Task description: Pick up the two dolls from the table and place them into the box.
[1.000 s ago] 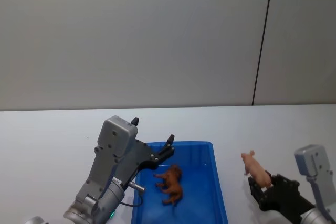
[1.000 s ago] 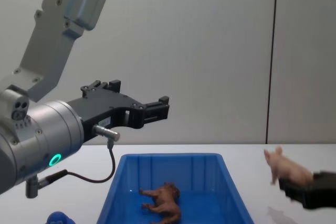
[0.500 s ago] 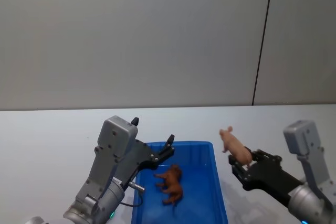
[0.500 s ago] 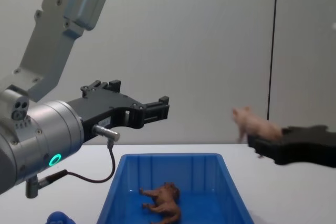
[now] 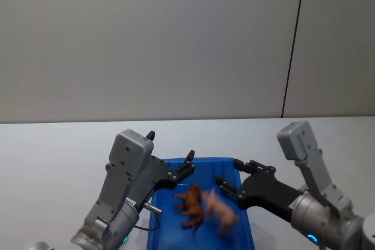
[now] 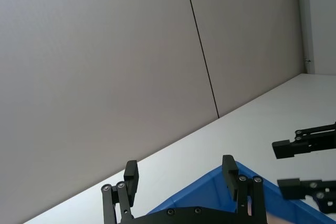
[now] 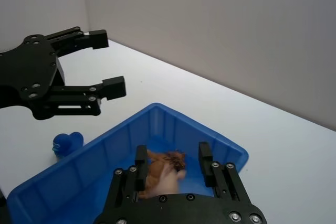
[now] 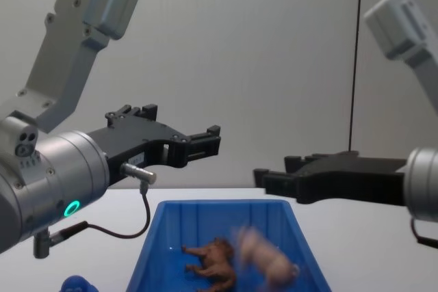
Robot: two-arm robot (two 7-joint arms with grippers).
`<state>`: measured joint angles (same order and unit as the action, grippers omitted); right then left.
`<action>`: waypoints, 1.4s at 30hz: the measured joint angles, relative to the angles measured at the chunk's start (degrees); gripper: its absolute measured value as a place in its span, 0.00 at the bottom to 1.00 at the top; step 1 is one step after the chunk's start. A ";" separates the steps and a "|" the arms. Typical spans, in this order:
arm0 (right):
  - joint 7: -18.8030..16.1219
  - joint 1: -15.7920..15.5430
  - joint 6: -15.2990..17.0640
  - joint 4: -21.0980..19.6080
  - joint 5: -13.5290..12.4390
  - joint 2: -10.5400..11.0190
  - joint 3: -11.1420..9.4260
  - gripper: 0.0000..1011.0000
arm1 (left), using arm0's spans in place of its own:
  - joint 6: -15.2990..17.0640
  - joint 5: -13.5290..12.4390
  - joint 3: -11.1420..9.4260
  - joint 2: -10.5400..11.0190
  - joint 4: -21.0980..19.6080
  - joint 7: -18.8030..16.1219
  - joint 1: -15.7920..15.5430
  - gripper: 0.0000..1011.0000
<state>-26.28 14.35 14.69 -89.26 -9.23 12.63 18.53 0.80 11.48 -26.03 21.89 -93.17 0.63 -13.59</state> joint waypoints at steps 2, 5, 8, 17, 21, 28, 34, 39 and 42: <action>-0.70 0.60 0.27 0.58 0.32 -0.42 0.33 0.62 | 0.00 0.00 0.00 0.00 0.00 0.00 0.00 0.99; -1.35 1.17 0.44 1.16 0.72 -0.77 0.59 0.72 | 0.00 0.00 0.00 0.00 0.00 0.00 0.00 0.99; -1.61 1.43 0.45 1.39 0.92 -0.85 0.68 0.81 | 0.00 0.00 0.00 0.00 0.00 0.00 0.00 0.99; -1.23 0.84 -0.74 0.82 1.22 0.47 0.09 0.99 | 0.00 0.00 0.00 0.00 0.00 0.00 0.00 0.99; -0.45 -0.37 -1.39 -0.15 0.86 1.83 -0.58 0.99 | 0.00 0.00 0.00 0.00 0.00 0.00 0.00 0.99; 0.74 -2.26 -2.01 -1.29 -0.21 3.69 -1.52 0.99 | 0.00 0.00 0.00 0.00 0.00 0.00 0.00 0.99; 1.66 -3.80 -2.48 -2.19 -1.15 5.13 -2.18 0.99 | 0.00 0.00 0.00 -0.01 0.00 0.01 0.00 0.99; 2.24 -4.71 -2.76 -2.69 -1.71 5.97 -2.57 0.99 | 0.08 -0.08 0.19 0.23 -0.06 0.01 0.17 0.99; 2.36 -4.93 -2.82 -2.82 -1.85 6.18 -2.66 0.99 | 0.35 -0.08 0.52 0.81 -0.46 -0.25 0.54 0.99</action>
<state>-23.92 9.42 11.86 -92.09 -11.08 18.81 15.87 1.14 11.40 -25.50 22.70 -93.63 0.38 -13.05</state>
